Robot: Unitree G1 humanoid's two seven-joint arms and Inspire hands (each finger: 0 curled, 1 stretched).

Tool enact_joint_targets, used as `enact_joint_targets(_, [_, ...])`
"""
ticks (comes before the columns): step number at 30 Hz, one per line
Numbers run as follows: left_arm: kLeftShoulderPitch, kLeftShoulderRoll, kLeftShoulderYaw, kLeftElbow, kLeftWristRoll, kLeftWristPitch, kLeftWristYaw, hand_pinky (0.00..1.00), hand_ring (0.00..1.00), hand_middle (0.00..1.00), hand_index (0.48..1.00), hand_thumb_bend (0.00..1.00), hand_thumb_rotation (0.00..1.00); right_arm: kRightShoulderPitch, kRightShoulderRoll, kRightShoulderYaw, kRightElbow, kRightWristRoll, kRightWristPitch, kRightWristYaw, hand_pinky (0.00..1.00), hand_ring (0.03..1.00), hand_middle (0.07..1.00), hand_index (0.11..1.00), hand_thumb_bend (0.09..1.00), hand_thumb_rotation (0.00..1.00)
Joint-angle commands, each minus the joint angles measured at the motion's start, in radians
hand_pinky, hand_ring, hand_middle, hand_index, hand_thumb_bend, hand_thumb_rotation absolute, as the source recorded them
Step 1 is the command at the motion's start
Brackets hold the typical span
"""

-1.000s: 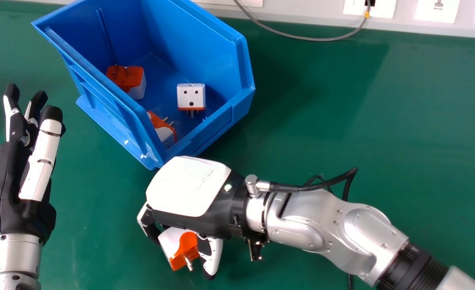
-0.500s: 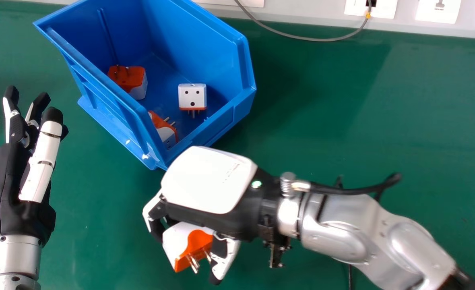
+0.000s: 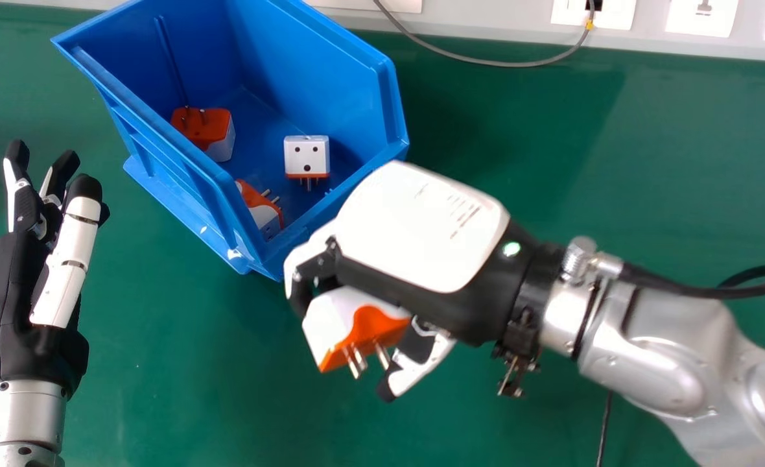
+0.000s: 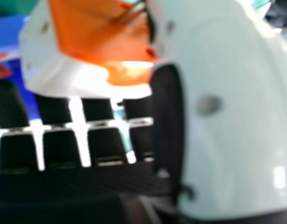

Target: Pick all objects and put in blue box

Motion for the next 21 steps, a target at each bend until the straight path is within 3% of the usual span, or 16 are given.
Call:
enact_joint_targets(1, [-0.002, 0.007, 0.001, -0.025, 0.0, -0.005, 0.001, 0.92, 0.96, 0.97, 0.981, 0.33, 0.6, -0.038, 0.007, -0.049, -0.03, 0.045, 0.02, 0.002, 0.36, 0.422, 0.503, 0.531, 0.495, 0.0])
enact_joint_targets(5, [-0.004, 0.007, 0.001, -0.023, -0.001, -0.003, 0.0, 0.92, 0.96, 0.97, 0.981, 0.33, 0.6, -0.077, 0.014, -0.073, 0.002, 0.053, 0.025, -0.012, 0.35, 0.428, 0.511, 0.54, 0.493, 0.0])
enact_joint_targets(8, [-0.004, 0.007, 0.002, -0.019, -0.008, -0.009, -0.008, 0.92, 0.96, 0.97, 0.981, 0.33, 0.61, -0.129, 0.029, -0.09, 0.03, 0.047, 0.044, -0.025, 0.34, 0.431, 0.517, 0.544, 0.492, 0.0])
enact_joint_targets(11, [-0.007, 0.01, 0.004, -0.008, -0.007, -0.018, -0.014, 0.92, 0.96, 0.97, 0.981, 0.33, 0.61, -0.177, 0.049, -0.092, 0.061, 0.032, 0.059, -0.042, 0.34, 0.433, 0.52, 0.546, 0.491, 0.0])
enact_joint_targets(15, [-0.011, 0.012, 0.007, 0.008, -0.006, -0.036, -0.026, 0.92, 0.96, 0.97, 0.98, 0.33, 0.61, -0.281, 0.095, -0.069, 0.147, -0.017, 0.081, -0.082, 0.33, 0.434, 0.523, 0.548, 0.49, 0.0])
enact_joint_targets(21, [-0.013, 0.007, 0.008, 0.014, 0.0, -0.04, -0.026, 0.92, 0.97, 0.97, 0.981, 0.33, 0.61, -0.433, 0.175, -0.011, 0.352, -0.091, 0.099, -0.156, 0.33, 0.438, 0.527, 0.549, 0.489, 0.0])
